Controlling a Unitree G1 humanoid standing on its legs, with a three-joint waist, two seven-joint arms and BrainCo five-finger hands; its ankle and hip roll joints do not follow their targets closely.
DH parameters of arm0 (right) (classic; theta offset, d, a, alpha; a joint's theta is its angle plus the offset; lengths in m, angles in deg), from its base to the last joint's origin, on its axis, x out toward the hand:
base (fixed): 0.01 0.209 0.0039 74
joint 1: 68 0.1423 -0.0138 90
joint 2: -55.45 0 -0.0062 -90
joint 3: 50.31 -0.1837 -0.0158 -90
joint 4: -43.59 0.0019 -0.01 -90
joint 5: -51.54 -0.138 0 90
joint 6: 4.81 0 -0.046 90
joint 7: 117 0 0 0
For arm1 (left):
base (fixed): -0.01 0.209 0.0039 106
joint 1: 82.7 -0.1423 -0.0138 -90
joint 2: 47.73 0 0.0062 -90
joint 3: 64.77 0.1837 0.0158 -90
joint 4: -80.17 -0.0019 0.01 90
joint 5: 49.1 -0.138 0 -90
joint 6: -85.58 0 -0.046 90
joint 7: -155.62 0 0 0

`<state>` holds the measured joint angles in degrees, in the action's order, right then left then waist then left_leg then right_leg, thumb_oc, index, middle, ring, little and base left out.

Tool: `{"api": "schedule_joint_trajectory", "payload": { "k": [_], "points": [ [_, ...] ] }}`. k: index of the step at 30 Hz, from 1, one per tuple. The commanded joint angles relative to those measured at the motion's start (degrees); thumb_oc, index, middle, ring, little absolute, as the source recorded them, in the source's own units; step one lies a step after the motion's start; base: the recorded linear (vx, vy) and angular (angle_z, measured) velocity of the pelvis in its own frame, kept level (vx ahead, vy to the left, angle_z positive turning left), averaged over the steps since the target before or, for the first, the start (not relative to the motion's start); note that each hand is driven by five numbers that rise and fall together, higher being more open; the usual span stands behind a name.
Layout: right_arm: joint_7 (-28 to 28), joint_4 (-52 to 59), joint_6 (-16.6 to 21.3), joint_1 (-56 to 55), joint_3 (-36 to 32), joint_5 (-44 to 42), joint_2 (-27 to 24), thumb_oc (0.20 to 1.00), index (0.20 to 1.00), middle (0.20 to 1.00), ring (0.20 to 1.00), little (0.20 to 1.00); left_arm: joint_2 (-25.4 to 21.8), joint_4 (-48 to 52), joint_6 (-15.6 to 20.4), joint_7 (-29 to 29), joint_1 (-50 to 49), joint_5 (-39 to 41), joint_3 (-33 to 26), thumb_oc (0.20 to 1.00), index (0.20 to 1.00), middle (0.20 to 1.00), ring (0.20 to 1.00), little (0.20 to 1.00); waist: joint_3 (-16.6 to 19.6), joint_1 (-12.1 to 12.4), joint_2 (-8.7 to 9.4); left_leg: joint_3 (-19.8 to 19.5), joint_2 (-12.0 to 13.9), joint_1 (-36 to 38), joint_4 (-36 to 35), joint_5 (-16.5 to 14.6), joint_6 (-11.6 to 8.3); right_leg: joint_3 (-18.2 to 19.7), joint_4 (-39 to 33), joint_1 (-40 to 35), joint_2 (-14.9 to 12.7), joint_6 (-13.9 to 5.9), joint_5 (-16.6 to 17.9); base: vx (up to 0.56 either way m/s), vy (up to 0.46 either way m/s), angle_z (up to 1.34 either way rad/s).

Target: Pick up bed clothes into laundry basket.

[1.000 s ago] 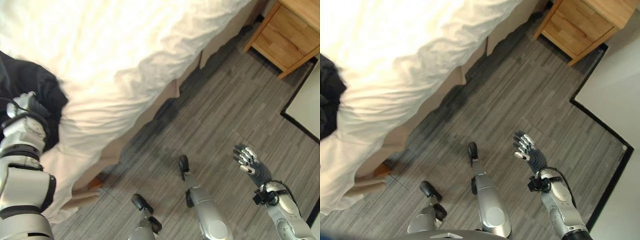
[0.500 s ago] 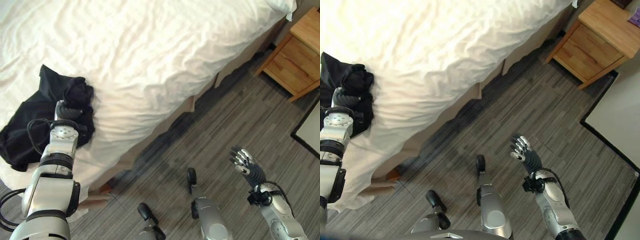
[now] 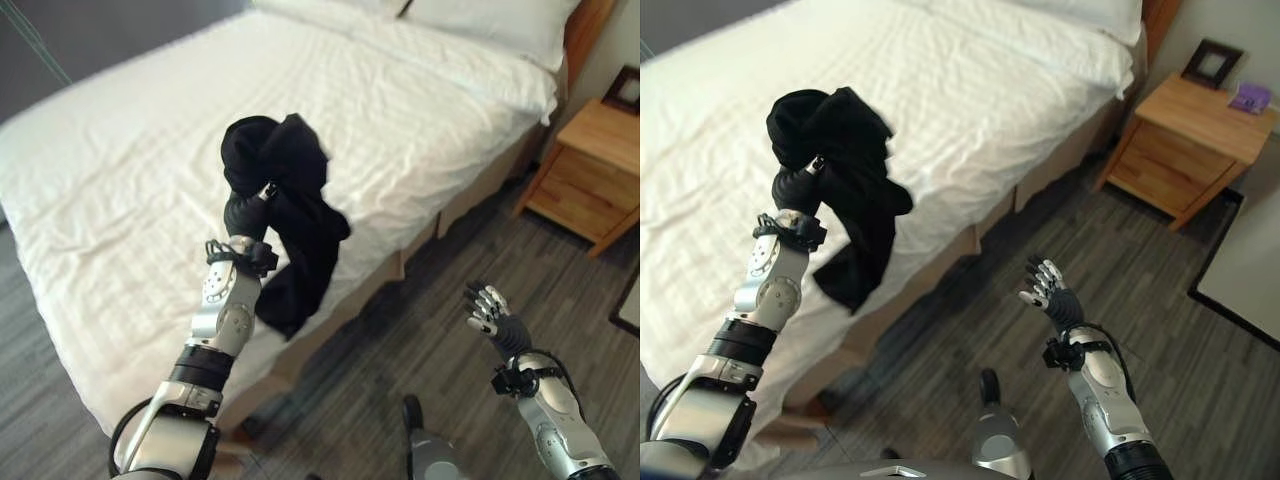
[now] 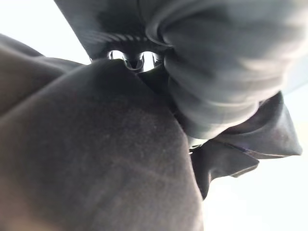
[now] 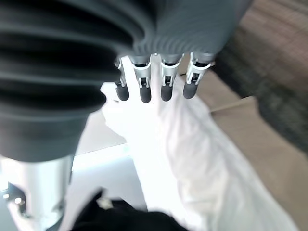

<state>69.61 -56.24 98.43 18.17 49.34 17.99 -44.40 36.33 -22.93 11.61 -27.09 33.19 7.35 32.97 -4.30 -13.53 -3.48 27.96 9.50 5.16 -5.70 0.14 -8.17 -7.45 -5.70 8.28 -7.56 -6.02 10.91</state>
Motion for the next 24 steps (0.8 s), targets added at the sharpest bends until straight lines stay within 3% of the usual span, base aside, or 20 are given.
{"api": "schedule_joint_trajectory", "payload": {
  "k": [1,6,12,18,24],
  "points": [
    [0.43,1.39,2.9,1.97,-0.63,2.26,2.39,1.0,1.0,1.0,1.0,1.0,-1.59,4.34,7.12,-2.93,0.49,4.75,-5.25,0.2,0.2,0.2,0.2,0.2,-0.05,0.62,3.02,-1.99,0.68,0.32,0.7,3.26,0.33,1.5,1.86,-6.41,-4.84,-4.27,-5.59,0.04,-0.01,0.07],
    [0.54,2.01,3.62,-0.14,-3.13,2.9,4.05,1.0,1.0,1.0,1.0,1.0,2.65,13.44,6.93,-4.27,-13.94,2.15,-9.59,0.2,0.2,0.2,0.2,0.2,1.11,2.76,3.24,-3.07,-0.08,1.92,0.7,2.77,1.09,0.11,2.84,-8.81,-5.46,-3.87,-6.72,0.03,-0.011,0.08],
    [1.7,2.63,3.86,-2.62,-4.62,2.67,5.58,1.0,1.0,1.0,1.0,1.0,6.29,11.88,4.48,-4.75,-28.24,-1.08,-13.21,0.2,0.2,0.2,0.2,0.2,1.21,5.24,3.23,-3.91,-0.67,2.59,0.7,2.63,1.74,-1.37,3.12,-10.47,-5.87,-3.72,-7.08,0.01,-0.007,0.13],
    [2.18,2.84,3.58,-3.0,-3.24,2.46,6.04,1.0,1.0,1.0,1.0,1.0,9.93,9.93,2.35,-6.45,-32.89,1.32,-10.8,0.2,0.2,0.2,0.2,0.2,0.98,6.71,3.35,-4.77,-0.88,2.41,0.7,2.66,2.14,-2.29,3.5,-11.06,-6.01,-3.63,-7.45,-0.01,-0.012,0.11],
    [2.31,3.95,3.38,-3.33,-1.58,3.55,5.52,1.0,1.0,1.0,1.0,1.0,9.51,10.99,1.08,-7.21,-34.75,0.87,-8.64,0.2,0.2,0.2,0.2,0.2,0.89,7.97,3.35,-5.97,-0.95,1.66,0.7,2.9,2.35,-3.73,4.01,-11.47,-6.25,-3.57,-7.9,-0.01,-0.014,0.1]
  ]
}}
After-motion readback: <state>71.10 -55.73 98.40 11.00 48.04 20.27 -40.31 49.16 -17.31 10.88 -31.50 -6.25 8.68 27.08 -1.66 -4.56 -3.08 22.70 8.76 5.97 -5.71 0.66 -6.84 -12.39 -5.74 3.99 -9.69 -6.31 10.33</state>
